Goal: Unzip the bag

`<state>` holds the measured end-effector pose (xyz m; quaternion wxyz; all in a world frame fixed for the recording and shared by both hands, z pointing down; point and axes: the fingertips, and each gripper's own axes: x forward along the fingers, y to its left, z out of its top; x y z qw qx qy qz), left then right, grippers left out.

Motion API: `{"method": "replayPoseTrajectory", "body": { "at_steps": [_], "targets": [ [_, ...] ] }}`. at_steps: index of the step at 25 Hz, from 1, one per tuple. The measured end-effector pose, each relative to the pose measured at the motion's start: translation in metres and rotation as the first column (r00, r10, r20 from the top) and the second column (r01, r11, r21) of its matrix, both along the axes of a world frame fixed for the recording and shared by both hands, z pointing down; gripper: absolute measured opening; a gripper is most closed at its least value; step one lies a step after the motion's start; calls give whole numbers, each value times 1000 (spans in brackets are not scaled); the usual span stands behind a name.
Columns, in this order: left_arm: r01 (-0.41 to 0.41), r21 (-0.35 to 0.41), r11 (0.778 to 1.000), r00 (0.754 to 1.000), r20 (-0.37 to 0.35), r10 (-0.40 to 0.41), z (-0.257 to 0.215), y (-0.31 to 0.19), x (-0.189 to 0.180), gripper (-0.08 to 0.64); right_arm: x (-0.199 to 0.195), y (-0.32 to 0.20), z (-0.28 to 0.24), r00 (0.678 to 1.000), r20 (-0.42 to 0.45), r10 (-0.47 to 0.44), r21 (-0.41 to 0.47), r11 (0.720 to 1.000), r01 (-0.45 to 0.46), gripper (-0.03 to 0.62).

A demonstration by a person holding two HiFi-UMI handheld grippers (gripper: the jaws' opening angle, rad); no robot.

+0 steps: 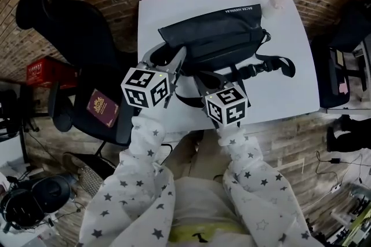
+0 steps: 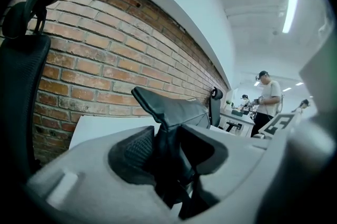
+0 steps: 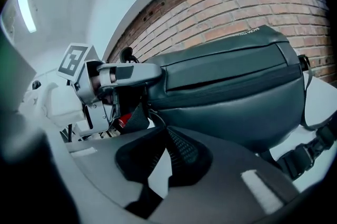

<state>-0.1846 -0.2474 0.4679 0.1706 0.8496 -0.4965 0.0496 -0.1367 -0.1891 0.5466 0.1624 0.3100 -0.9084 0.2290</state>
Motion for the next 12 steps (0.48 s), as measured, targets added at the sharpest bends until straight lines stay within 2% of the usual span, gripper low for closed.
{"method": "replayPoseTrajectory", "body": {
  "at_steps": [12],
  "targets": [
    [-13, 9, 1000, 1000, 8, 13, 1, 1, 2, 147, 12, -2, -10, 998, -42, -35, 25, 999, 36, 15]
  ]
}}
